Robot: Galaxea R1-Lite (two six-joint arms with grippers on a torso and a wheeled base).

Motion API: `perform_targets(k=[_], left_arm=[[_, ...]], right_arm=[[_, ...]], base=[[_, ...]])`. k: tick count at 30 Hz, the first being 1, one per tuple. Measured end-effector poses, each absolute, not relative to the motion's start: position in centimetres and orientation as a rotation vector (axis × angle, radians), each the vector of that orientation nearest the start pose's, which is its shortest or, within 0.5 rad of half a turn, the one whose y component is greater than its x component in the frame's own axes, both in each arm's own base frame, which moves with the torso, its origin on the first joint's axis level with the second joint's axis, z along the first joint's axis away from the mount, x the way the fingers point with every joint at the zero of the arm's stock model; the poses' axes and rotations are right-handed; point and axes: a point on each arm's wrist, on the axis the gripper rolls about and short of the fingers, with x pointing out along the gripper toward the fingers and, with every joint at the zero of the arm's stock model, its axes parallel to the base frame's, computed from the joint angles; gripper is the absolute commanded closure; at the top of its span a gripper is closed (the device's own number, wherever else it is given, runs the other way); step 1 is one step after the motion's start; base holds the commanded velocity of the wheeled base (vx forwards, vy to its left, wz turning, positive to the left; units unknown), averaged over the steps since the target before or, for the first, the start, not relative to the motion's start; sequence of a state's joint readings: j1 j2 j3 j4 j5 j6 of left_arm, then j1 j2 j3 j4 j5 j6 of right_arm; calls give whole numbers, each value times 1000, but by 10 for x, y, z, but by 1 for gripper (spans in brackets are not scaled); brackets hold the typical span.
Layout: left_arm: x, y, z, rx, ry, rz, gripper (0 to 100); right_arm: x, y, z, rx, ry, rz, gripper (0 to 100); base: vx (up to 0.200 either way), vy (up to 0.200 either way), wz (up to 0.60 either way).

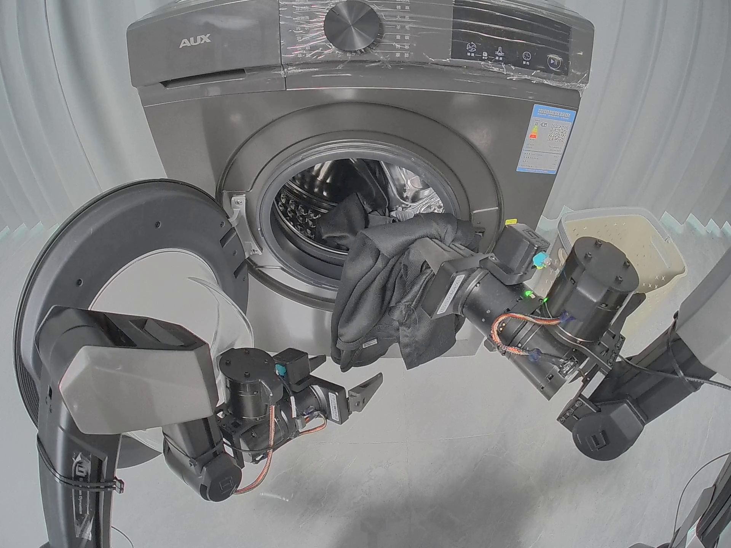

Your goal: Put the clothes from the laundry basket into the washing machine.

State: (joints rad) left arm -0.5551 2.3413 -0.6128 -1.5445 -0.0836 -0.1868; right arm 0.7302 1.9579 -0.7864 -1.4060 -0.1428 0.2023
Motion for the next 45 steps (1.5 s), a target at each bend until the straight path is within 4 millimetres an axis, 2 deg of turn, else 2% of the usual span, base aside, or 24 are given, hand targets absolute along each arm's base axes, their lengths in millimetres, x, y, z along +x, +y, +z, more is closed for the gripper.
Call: perform_targets(k=[11,20,37,45], left_arm=[[304,-191,2,-301,327,-632,0],[308,-195,-4,-307,327,-638,0],[307,-213,10,-341,284,-704,0],[315,-216,6,-333,259,-664,0]], right_arm=[[263,232,169,295,-154,607,100],[263,233,168,295,-152,609,100],[263,233,167,295,-148,607,100],[264,233,166,294,-147,607,100]], base=[[0,0,0],[0,0,0],[0,0,0],[0,0,0]])
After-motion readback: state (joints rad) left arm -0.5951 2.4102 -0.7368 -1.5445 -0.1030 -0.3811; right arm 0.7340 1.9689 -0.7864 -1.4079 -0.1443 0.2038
